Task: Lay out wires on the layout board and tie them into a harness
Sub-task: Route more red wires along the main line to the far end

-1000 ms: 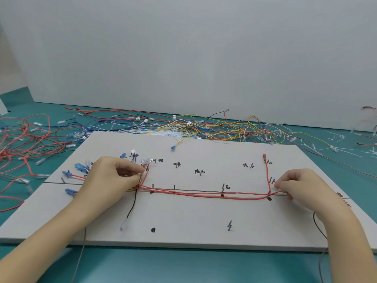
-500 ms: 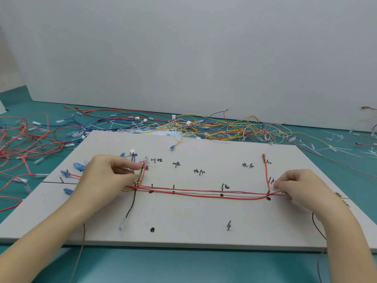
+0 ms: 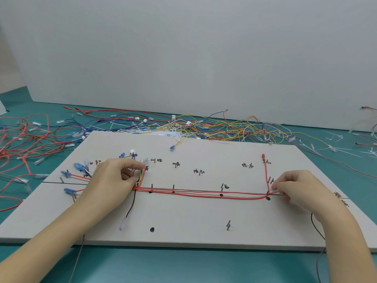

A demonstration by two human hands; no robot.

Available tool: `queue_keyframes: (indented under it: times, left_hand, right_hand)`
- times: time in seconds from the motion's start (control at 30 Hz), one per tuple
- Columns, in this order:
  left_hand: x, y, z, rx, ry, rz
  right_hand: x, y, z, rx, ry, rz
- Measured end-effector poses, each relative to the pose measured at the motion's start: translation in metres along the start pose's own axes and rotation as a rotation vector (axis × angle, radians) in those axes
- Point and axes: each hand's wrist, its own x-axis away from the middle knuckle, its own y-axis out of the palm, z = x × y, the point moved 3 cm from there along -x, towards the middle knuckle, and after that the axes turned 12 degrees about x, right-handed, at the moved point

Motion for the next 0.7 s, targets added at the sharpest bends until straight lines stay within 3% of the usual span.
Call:
queue_keyframes:
  times: [0.3,0.7]
  left_hand:
    - [-0.023,-0.002,-0.006,0.029,-0.030,0.019]
    - [-0.022,0.003,-0.008,0.022,0.122,0.027]
  right_hand:
    - [-0.001,0.001,0.000,-0.017,-0.007,0.005]
    - [0.006,-0.003,0.003,-0.110,-0.020,-0.031]
